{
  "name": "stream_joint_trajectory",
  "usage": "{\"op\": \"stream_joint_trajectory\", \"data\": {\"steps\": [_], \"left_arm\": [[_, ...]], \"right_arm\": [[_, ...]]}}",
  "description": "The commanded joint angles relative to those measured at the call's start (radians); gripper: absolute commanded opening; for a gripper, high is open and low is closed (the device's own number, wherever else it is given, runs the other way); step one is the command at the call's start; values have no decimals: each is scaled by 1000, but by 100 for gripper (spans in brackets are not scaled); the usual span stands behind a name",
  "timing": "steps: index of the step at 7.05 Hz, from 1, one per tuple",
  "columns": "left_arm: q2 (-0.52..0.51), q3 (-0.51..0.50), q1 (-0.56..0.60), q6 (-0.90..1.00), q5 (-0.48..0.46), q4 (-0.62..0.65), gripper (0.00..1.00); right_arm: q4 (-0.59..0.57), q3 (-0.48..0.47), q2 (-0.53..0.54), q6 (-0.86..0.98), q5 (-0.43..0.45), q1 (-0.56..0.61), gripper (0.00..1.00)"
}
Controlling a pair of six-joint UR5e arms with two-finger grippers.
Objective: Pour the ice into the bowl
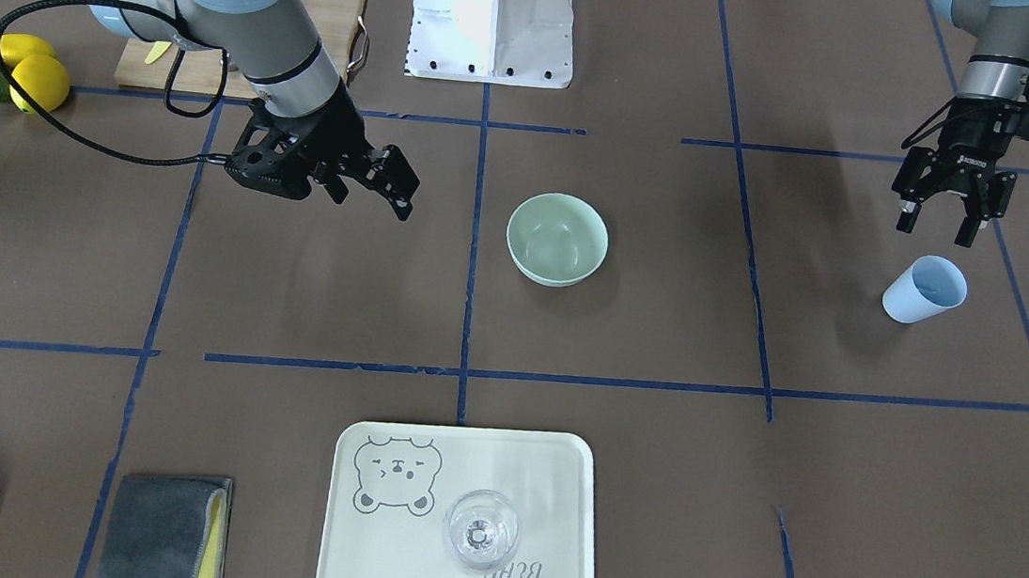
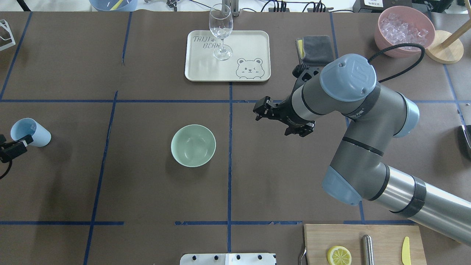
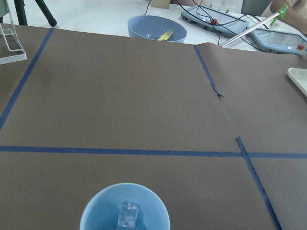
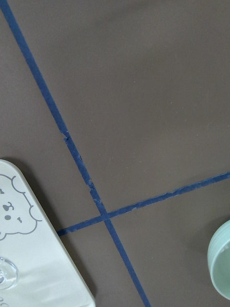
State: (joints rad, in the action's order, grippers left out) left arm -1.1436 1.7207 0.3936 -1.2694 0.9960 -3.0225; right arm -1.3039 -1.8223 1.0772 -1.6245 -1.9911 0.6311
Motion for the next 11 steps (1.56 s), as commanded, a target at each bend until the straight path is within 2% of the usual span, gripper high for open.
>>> {"op": "stream_joint_trajectory", "data": {"steps": [1, 2, 3, 5, 6, 9, 11], "left_arm": [[1, -91, -174, -133, -309, 16, 100], [-24, -152, -247, -174, -404, 31, 100], [-59, -170, -254, -174, -446, 33, 100], [-140, -281, -259, -157, -545, 33, 100], [-143, -299, -259, -112, -594, 31, 100], [-238, -360, -254, -67, -603, 34, 99], [-239, -368, -181, -51, -593, 47, 99]], "right_arm": [[0, -2, 0, 0, 0, 1, 100], [0, 0, 0, 0, 0, 2, 100], [0, 1, 1, 0, 0, 7, 100], [0, -3, 1, 0, 0, 12, 100], [0, -3, 1, 0, 0, 12, 100], [0, -2, 15, 0, 0, 10, 100], [0, 3, 16, 3, 0, 16, 100]]}}
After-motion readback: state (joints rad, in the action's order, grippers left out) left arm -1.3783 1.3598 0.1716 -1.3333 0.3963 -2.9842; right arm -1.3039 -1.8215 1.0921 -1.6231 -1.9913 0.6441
